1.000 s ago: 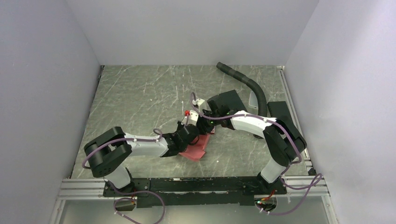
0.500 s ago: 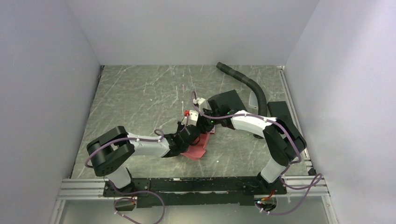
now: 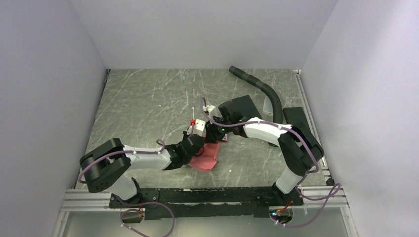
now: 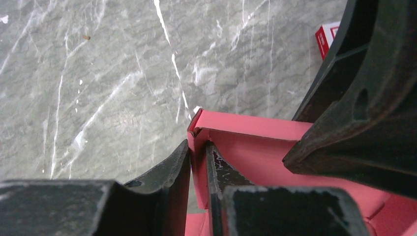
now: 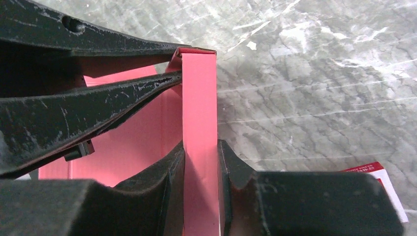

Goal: Fold the paper box

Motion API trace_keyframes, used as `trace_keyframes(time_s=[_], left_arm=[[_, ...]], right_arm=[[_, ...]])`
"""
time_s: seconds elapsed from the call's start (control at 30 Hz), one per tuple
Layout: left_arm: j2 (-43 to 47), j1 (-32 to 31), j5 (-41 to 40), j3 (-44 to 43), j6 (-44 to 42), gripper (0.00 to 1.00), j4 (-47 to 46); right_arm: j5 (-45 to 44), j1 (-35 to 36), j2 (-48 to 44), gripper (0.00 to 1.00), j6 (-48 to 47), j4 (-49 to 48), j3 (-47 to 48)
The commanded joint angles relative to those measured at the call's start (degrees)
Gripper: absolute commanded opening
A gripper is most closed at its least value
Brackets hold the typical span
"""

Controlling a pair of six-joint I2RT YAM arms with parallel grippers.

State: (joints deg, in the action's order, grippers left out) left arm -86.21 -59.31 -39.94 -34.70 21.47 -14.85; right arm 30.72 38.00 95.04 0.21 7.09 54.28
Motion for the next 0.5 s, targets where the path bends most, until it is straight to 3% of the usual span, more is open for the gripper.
trace_keyframes(time_s=[0.0, 0.23, 0.47], left_arm=[[3.7, 0.2, 3.6, 1.2, -2.1, 0.26, 2.3], [6.4, 0.2, 6.5, 0.1, -2.4, 0.37, 3.5], [12.0, 0.2, 3.9, 0.8, -0.8, 0.42, 7.1]], right_arm=[[1.9, 0.2, -0.6, 0.27, 0.8, -1.7, 1.6], [2.0, 0.1, -0.6, 0.27, 0.5, -1.6, 1.7], [2.1, 0.1, -0.7, 0.27, 0.3, -1.5, 1.7]])
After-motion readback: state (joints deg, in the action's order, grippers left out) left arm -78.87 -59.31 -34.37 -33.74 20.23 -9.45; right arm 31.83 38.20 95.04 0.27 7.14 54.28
